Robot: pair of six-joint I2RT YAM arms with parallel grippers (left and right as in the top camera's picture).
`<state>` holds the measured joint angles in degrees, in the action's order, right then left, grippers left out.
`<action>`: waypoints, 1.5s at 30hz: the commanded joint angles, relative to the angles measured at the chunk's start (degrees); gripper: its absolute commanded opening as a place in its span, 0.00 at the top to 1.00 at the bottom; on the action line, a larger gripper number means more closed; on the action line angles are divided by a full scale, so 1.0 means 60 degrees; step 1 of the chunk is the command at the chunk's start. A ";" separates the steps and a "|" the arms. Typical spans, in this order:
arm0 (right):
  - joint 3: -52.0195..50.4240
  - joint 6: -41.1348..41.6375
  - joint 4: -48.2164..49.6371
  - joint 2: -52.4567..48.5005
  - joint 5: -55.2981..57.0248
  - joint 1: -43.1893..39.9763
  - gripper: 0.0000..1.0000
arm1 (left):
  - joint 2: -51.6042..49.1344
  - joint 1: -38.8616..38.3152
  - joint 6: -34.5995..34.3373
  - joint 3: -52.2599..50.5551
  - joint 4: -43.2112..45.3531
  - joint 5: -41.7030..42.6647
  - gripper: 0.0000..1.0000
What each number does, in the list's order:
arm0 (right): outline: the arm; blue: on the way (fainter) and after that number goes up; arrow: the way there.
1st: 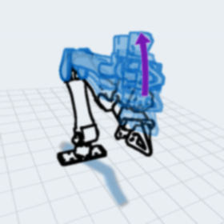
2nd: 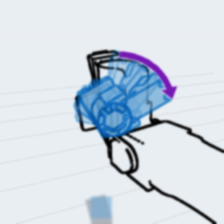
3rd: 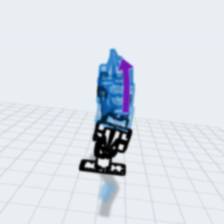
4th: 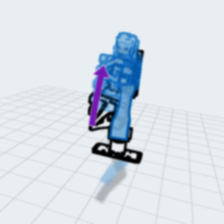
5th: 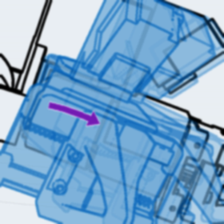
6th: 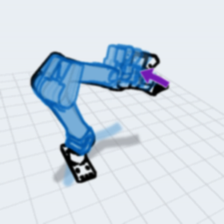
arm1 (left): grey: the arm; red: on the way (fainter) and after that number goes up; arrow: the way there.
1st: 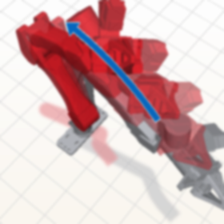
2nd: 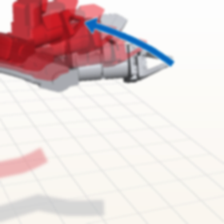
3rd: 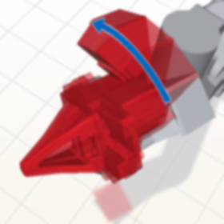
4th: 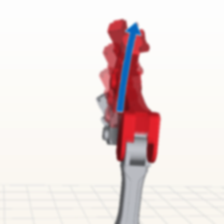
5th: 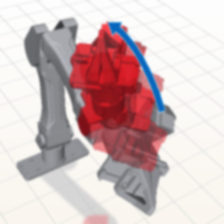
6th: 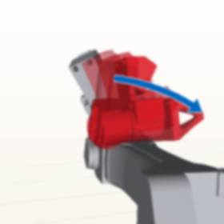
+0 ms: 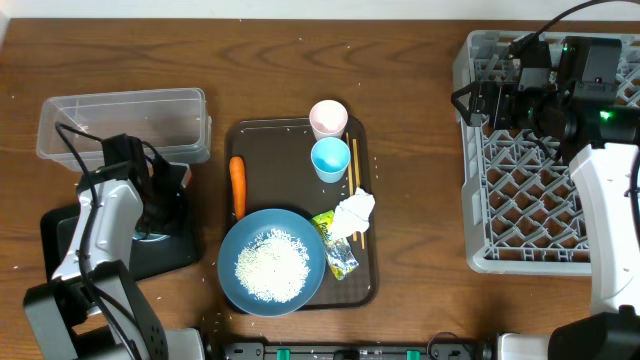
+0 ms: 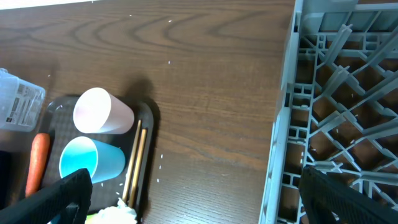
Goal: Sort waste into correct bins and load items into the dishwasher rack
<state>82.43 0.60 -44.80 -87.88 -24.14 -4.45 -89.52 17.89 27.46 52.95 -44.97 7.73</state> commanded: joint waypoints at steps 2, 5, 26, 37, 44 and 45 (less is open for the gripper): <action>0.0178 -0.0153 0.0000 -0.0007 0.0033 0.0066 0.01 | -0.0240 0.0051 -0.1053 -0.0331 0.0113 -0.0474 0.50; 0.0178 -0.0153 0.0000 -0.0007 0.0033 0.0066 0.01 | -0.0229 0.0051 -0.1133 -0.0328 0.0058 -0.0477 0.49; 0.0178 -0.0153 0.0029 -0.0007 0.0033 0.0066 0.01 | 0.0441 0.0051 -0.0809 -0.0178 0.0120 -0.1610 0.50; 0.0178 -0.0153 -0.0004 -0.0007 0.0036 0.0066 0.01 | -0.0233 0.0025 -0.0809 -0.0685 0.0699 -0.0546 0.61; 0.0178 -0.0153 -0.0011 -0.0007 0.0062 0.0066 0.01 | -0.0492 0.0025 -0.1362 -0.0688 0.0889 -0.0539 0.87; 0.0178 -0.0153 -0.0011 -0.0007 0.0058 0.0066 0.01 | -0.0492 0.0025 -0.1479 -0.0688 0.0903 -0.0539 0.92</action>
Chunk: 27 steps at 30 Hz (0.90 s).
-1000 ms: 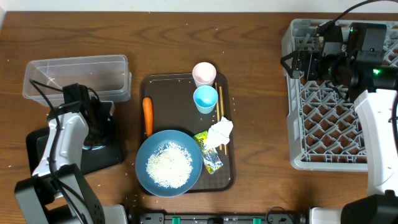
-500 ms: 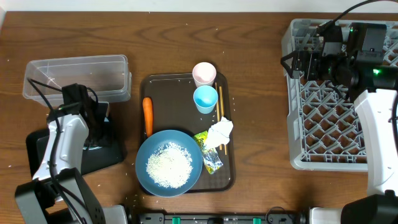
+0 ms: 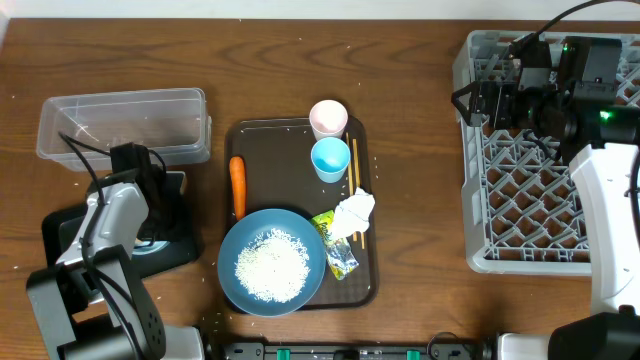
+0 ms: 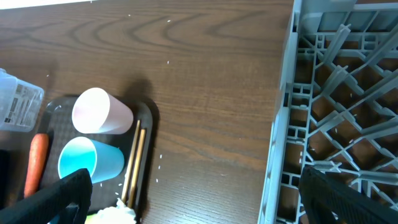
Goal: Sort waste into correct bins and load items into the dishwasher rack
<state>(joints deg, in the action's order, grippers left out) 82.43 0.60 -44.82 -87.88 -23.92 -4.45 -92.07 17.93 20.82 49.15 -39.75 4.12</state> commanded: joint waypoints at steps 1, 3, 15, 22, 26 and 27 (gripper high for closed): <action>0.0178 -0.0153 -0.0007 -0.0007 0.0022 0.0066 0.01 | -0.0066 0.0018 -0.0528 -0.0055 0.0033 0.0066 0.94; 0.0178 -0.0149 -0.0007 -0.0007 0.0022 0.0066 0.01 | -0.0066 0.0018 -0.0790 -0.0055 0.0044 0.0062 0.94; 0.0178 -0.0149 -0.0069 -0.0007 0.0022 0.0066 0.01 | 0.0350 0.0018 -0.3406 0.0557 -0.0958 0.0113 0.94; 0.0178 -0.0149 -0.0066 -0.0007 0.0022 0.0066 0.01 | 0.1355 0.0029 -0.4481 0.1038 -0.1275 0.0674 0.94; 0.0178 -0.0138 -0.0076 -0.0007 0.0007 0.0066 0.01 | 0.1854 0.0255 -0.4881 0.1045 -0.1319 0.0943 0.94; 0.0178 -0.0138 -0.0080 -0.0007 -0.0018 0.0066 0.01 | 0.1934 0.0368 -0.4878 0.1045 -0.1333 0.1213 0.93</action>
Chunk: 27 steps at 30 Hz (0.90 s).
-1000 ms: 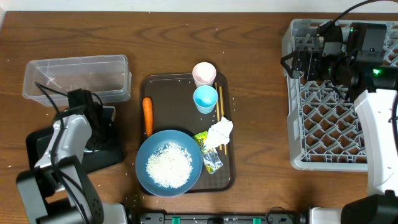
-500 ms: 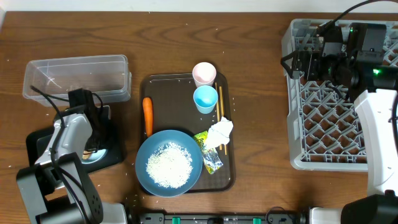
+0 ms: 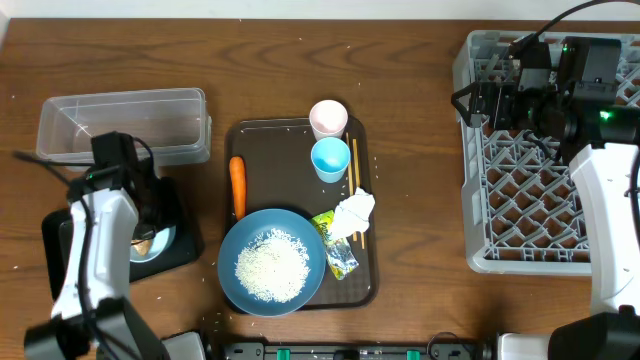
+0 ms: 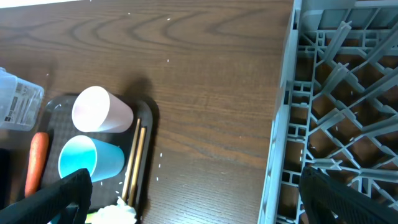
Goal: Sort waste into correct bins and load items into the dishwasher rack
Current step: 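Lift the bowl and tip it over the black tray, dumping the scrap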
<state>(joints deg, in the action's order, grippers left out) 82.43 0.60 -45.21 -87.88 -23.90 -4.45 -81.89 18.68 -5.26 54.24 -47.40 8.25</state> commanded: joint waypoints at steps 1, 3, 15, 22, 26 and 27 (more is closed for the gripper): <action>0.0178 -0.0091 -0.0015 -0.0007 -0.0018 0.0069 0.01 | 0.0288 0.0350 -0.0532 0.0197 -0.0062 0.0823 0.94; 0.0178 -0.0033 -0.0011 -0.0007 -0.0044 0.0069 0.02 | 0.0375 0.0648 -0.0448 0.0197 -0.0044 0.1759 0.94; 0.0178 -0.0036 -0.0044 -0.0007 -0.0051 0.0069 0.02 | 0.0390 0.3381 0.1960 0.0197 0.0040 0.8827 0.94; 0.0178 -0.0036 -0.0219 -0.0007 -0.0047 0.0069 0.02 | 0.0386 0.5009 0.2656 0.0193 -0.0076 1.1355 0.94; 0.0178 -0.0044 -0.0219 -0.0007 -0.0011 0.0069 0.02 | 0.0379 0.5552 0.2663 0.0186 -0.0259 1.2142 0.94; 0.0178 -0.0040 -0.0219 -0.0007 -0.0011 0.0066 0.02 | 0.0379 0.5654 0.2663 0.0186 -0.0284 1.2404 0.94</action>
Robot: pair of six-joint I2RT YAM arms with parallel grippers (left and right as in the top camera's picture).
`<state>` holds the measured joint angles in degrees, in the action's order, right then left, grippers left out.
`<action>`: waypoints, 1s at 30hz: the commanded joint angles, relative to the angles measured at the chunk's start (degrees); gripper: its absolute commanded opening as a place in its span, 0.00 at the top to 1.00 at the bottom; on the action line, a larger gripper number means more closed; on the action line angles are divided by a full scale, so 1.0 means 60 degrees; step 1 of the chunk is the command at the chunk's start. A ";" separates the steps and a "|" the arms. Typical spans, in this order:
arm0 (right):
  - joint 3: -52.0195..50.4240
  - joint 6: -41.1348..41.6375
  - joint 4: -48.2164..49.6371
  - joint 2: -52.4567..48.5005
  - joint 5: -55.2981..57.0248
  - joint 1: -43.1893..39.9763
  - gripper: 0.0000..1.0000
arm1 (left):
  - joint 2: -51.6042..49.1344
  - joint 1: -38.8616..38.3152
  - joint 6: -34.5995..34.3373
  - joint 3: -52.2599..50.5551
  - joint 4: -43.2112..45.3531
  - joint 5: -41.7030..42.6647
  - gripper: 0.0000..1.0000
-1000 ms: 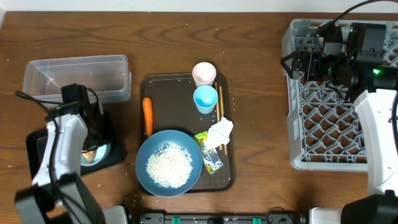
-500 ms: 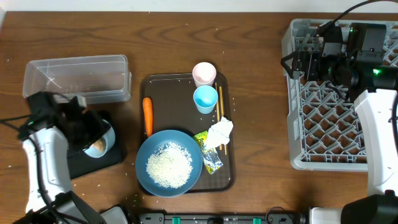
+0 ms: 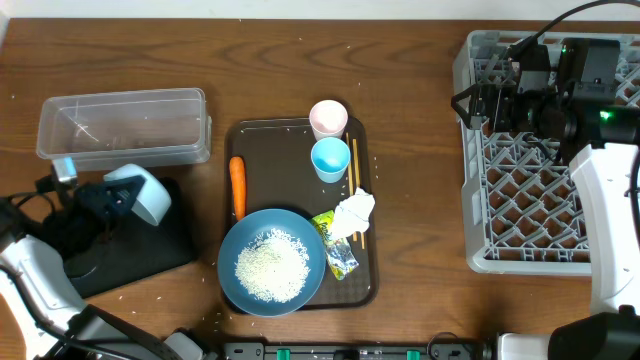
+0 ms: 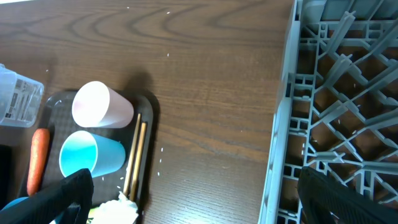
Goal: Sort waste into correct bins and load items into the dishwasher rack
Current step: 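Lift the bowl and tip it over the black tray, dumping the scrap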
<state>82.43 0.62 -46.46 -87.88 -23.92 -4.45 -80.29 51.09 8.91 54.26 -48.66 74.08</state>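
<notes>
A dark tray holds a carrot, a pink cup, a blue cup, chopsticks, a crumpled tissue, a yellow-green wrapper and a blue plate of rice. My left gripper hangs over the left part of the black bin, its jaws hidden by the wrist. My right gripper stands open and empty at the left rim of the grey dish rack. The right wrist view shows the pink cup, blue cup and rack.
A clear plastic container lies behind the black bin. The rack stands at the table's right edge. Bare wood separates tray and rack. Rice grains are scattered round the tray.
My left arm has swung left and lifted, so its wrist now sits over the bin's left part. The right gripper stays open at the rack's rim, its view shifted slightly.
My left gripper was down over the right side of the black bin, and stayed there at the following moment. Then it stood a little further left over the bin. Now it is drawn back to the left. The right arm held its place throughout.
</notes>
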 commanded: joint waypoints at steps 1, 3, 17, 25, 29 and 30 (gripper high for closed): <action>0.0178 -0.0044 -0.0015 -0.0007 -0.0007 0.0069 0.02 | 0.0113 0.0328 0.0302 0.0182 -0.0073 0.1679 0.94; 0.0178 -0.0044 -0.0044 -0.0007 -0.0011 0.0069 0.02 | 0.0113 0.0484 0.0302 0.0182 -0.0058 0.2204 0.94; 0.0178 -0.0044 -0.0299 -0.0007 -0.0011 0.0069 0.02 | 0.0098 0.0809 0.0667 0.0182 0.0379 0.2204 0.94; 0.0178 -0.0044 -0.0313 -0.0007 -0.0011 0.0069 0.01 | 0.0084 0.0922 0.1741 -0.0211 -0.0095 0.0656 0.94; 0.0178 -0.0040 -0.0372 -0.0007 -0.0011 0.0069 0.02 | 0.0084 0.0922 0.1730 -0.0222 -0.0240 0.0310 0.94; 0.0178 -0.0040 -0.0382 -0.0007 -0.0011 0.0069 0.02 | 0.0084 0.0922 0.1734 -0.0222 -0.0240 0.0321 0.94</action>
<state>82.43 0.62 -48.51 -87.88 -23.92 -4.45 -80.29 56.34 16.99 53.15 -49.82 77.58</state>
